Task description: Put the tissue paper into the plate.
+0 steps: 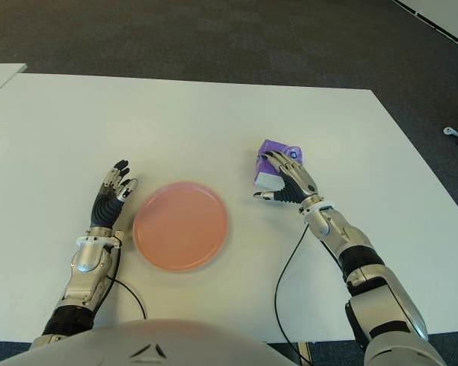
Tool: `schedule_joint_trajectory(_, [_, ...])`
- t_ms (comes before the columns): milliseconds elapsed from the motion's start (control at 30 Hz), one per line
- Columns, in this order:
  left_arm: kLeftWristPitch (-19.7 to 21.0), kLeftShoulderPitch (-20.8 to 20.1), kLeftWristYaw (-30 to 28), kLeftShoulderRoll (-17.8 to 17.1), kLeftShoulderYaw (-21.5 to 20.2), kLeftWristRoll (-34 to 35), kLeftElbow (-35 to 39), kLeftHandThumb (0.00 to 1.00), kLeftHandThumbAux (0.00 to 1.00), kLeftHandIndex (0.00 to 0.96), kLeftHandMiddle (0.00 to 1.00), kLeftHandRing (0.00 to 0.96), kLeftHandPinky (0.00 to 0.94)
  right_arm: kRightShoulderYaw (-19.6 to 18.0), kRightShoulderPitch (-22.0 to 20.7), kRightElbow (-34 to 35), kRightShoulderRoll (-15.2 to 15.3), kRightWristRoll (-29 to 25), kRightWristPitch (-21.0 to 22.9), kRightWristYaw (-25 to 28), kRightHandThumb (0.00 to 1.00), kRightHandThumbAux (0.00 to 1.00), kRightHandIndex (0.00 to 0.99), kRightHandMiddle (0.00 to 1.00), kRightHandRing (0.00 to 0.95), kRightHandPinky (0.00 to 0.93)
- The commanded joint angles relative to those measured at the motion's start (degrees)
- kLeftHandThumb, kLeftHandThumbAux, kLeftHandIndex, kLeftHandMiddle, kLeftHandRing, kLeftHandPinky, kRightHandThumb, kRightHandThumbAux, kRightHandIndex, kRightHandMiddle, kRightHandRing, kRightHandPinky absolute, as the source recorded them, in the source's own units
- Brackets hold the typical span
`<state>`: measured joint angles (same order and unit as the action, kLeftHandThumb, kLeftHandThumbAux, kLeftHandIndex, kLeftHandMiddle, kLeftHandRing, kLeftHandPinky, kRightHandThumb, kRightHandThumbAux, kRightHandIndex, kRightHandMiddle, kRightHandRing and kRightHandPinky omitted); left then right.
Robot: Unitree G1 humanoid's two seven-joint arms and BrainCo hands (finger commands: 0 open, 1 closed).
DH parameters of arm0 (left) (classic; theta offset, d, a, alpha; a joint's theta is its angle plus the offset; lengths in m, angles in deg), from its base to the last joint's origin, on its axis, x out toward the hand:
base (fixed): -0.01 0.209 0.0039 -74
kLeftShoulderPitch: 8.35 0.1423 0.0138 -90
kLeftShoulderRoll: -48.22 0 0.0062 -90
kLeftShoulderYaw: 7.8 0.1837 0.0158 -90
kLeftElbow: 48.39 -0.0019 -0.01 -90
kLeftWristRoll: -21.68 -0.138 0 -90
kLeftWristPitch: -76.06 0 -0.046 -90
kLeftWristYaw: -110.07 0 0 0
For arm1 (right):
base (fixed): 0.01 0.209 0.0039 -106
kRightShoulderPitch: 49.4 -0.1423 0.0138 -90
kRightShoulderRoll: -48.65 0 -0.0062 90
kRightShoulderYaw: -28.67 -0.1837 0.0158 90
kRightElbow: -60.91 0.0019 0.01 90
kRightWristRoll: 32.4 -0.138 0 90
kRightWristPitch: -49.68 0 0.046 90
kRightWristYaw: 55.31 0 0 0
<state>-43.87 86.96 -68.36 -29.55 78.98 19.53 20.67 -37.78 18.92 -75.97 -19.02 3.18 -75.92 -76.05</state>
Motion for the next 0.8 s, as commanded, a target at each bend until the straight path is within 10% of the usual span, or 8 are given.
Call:
schedule_joint_trajectory(33, [1.3,0.7,-0.8,-0.3,-0.1,0.2,-2.7,0.0,0.468,0.0,0.0,0.0,0.0,1.8,3.4,-1.9,-1.6,1.5,2.0,4.2,0.187,0.458,0.0,0.0,0.0,0.0])
schedule_joint_trajectory(500, [0.9,0.5,0.3,-0.1,-0.3,-0.7,-3.1,0.0,0.46,0.0,0.0,0.0,0.0,1.5,3.5,-0.7,-1.2,1.7,2.0,3.5,0.186,0.457,0.0,0.0,0.0,0.0])
schedule_joint_trajectory(633, [0.9,0.4,0.4,0.0,-0.3,-0.8,-3.3,0.0,0.459,0.0,0.0,0.0,0.0,-6.3,5.7,18.1,6.9,4.7,-0.4,-5.4,0.151,0.449,0.0,0.0,0.0,0.0])
schedule_joint_trajectory(800, [0.9,0.4,0.5,0.1,-0.2,-1.0,-3.3,0.0,0.459,0.0,0.0,0.0,0.0,-10.5,5.8,23.5,7.6,4.8,0.8,-6.1,0.136,0.449,0.0,0.0,0.0,0.0])
